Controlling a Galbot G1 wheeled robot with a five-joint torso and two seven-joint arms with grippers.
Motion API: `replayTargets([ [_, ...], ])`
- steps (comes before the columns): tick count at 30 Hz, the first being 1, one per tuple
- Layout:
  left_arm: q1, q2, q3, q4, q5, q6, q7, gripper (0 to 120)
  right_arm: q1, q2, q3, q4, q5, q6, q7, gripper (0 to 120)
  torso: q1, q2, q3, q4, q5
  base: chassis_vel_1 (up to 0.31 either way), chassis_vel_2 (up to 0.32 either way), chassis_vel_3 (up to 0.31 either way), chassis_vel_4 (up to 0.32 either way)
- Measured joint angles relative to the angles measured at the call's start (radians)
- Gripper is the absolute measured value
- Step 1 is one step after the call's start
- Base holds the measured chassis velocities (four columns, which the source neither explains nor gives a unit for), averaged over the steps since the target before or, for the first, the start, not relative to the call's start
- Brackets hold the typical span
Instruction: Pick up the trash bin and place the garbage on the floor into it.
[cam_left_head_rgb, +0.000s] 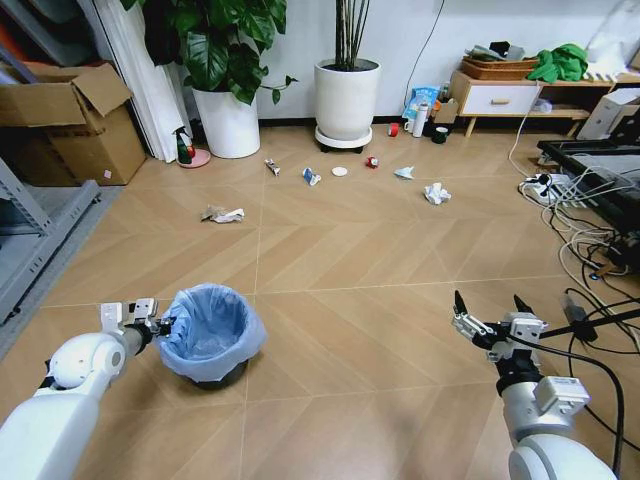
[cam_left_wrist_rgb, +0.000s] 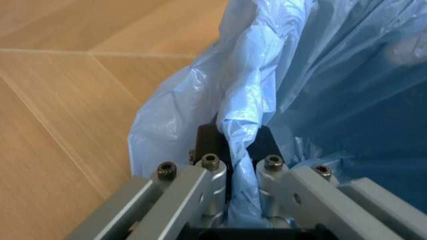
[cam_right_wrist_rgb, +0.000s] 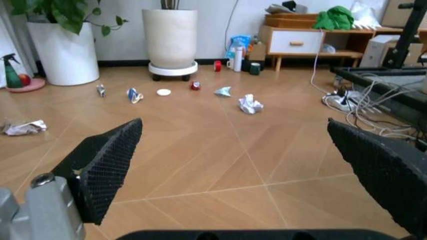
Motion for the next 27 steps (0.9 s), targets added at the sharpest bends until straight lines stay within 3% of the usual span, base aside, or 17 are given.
replayTargets([
  [6, 0.095, -0.056, -0.079, -0.183, -0.044, -0.038, -0.158, 0, 0.01, -0.013, 0.009, 0.019, 0.026, -0.038, 0.016, 100, 0.0, 0.0, 0.0, -0.0001, 0.0001, 0.0, 0.0, 0.0, 0.0],
  [11, 0.146, -0.11, -0.117, -0.274, -0.002, -0.081, -0.203, 0, 0.009, -0.025, 0.011, 0.026, 0.028, -0.049, 0.019, 100, 0.0, 0.0, 0.0, -0.0001, 0.0002, 0.0, 0.0, 0.0, 0.0],
  [15, 0.29, -0.236, -0.168, -0.431, 0.252, -0.283, -0.219, 0, 0.008, -0.046, 0.012, 0.029, 0.029, -0.055, 0.018, 100, 0.0, 0.0, 0.0, 0.0001, 0.0005, 0.0, 0.0, 0.0, 0.0],
  [19, 0.348, -0.283, -0.168, -0.529, 0.3, -0.318, -0.218, 0, 0.003, -0.041, 0.009, 0.025, 0.024, -0.05, 0.01, 100, 0.0, 0.0, 0.0, 0.0001, 0.0006, 0.0, 0.0, 0.0, 0.0],
  [27, 0.359, -0.288, -0.155, -0.572, 0.34, -0.325, -0.221, 0, 0.004, -0.032, 0.005, 0.02, 0.015, -0.033, 0.004, 100, 0.0, 0.0, 0.0, 0.0, 0.0001, 0.0, 0.0, 0.0, 0.0],
])
